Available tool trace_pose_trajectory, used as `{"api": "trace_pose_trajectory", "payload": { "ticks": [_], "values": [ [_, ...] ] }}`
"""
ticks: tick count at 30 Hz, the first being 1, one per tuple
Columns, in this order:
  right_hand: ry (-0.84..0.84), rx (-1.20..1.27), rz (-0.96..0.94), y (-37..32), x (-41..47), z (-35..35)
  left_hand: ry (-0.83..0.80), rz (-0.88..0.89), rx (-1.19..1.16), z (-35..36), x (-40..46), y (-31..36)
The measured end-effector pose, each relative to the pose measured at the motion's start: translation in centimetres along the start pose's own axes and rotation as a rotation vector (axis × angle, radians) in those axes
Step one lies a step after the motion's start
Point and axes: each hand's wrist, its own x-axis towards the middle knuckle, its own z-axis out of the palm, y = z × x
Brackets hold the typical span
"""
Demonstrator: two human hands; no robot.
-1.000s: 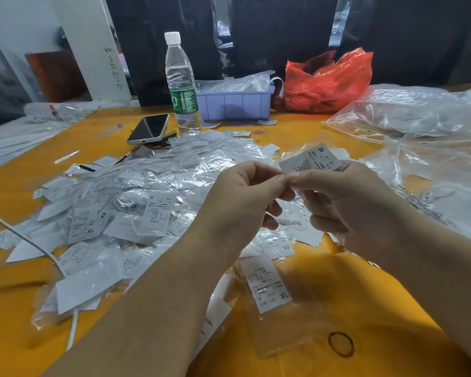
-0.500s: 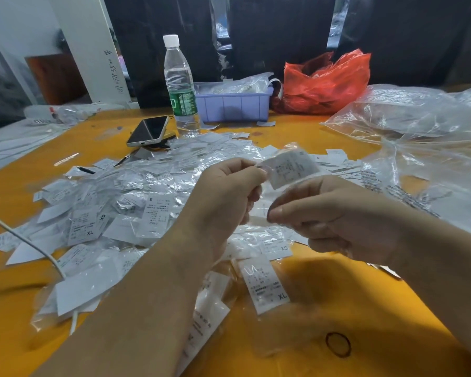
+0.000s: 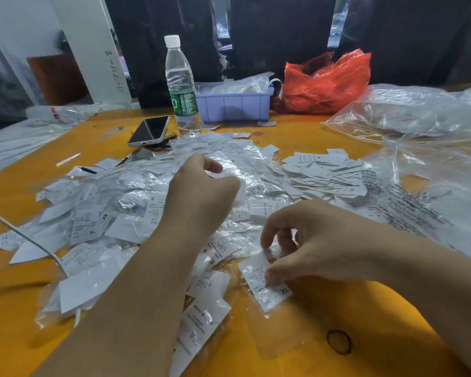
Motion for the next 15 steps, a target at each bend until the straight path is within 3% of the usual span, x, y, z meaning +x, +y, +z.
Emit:
{"api": "trace_pose_trajectory", "payload": {
  "ticks": [9,15],
  "values": [
    [0.075,-0.017,0.018,0.6,0.4,0.1,-0.087,0.125,0.042,0.7,-0.6,0.2],
    [0.227,-0.058,0.064,1.2,0.8,0.1,-0.327,0.212,0.181,0.8,-1.3,0.3]
  ]
}}
